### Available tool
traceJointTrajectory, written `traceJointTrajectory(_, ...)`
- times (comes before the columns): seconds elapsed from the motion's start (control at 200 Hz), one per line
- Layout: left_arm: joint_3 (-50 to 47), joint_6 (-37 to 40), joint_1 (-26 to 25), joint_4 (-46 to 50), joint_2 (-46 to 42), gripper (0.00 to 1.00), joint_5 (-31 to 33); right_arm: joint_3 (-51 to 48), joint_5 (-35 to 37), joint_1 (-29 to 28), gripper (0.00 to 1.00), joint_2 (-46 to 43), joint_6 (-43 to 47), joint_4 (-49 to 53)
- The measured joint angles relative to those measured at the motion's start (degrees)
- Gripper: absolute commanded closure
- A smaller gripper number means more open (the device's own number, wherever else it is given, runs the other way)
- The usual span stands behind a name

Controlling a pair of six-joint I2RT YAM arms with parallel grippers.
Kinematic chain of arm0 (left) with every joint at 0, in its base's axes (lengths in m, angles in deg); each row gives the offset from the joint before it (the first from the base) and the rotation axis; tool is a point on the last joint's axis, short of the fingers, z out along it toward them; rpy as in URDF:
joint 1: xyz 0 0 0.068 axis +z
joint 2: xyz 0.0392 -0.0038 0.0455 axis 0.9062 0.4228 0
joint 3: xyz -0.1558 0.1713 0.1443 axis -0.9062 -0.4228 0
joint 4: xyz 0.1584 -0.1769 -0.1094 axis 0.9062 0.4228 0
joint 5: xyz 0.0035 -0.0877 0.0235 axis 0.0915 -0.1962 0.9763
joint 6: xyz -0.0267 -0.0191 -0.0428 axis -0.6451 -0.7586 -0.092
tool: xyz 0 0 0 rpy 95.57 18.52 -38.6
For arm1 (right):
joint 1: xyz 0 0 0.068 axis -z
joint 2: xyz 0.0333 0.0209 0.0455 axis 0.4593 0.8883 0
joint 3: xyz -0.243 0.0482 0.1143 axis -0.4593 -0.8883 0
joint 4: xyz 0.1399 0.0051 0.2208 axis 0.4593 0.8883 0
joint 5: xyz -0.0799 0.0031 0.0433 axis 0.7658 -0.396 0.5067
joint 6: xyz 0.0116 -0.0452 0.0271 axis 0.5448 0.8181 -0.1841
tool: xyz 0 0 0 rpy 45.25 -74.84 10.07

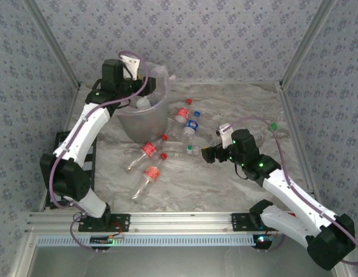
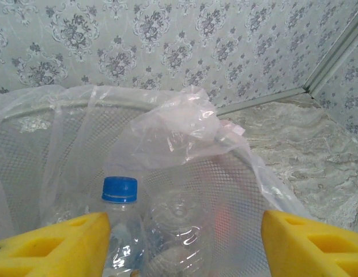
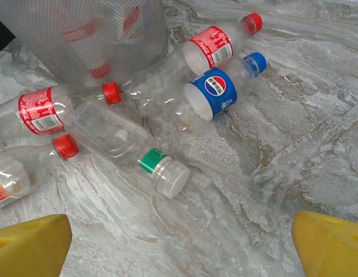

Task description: Put the plastic bottles in the bin

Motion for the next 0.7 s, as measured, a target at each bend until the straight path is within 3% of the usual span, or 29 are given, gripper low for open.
traceJointTrajectory(0.32, -0.1, -0.7, 0.0, 7.6, -4.2, 0.29, 1.6, 4.6, -1.1, -0.2, 0.08, 8.2, 2.0, 3.7)
traceJointTrajectory(0.5, -2.5, -4.4, -0.2, 12.1, -14.7, 0.28, 2.1, 10.6, -3.2, -0.2, 0.09, 18.9, 12.5, 8.6)
traceJointTrajectory(0.58, -6.8, -7.4, -0.3, 12.8, -21.2, 0.28, 1.4, 14.1, -4.5, -0.5, 0.17, 25.1, 18.2, 10.8)
traceJointTrajectory(0.7, -14.1, -12.4, -0.4, 13.6, -28.6, 0.27, -0.9, 21.0, -5.7, -1.2, 0.18, 35.5, 26.1, 15.1)
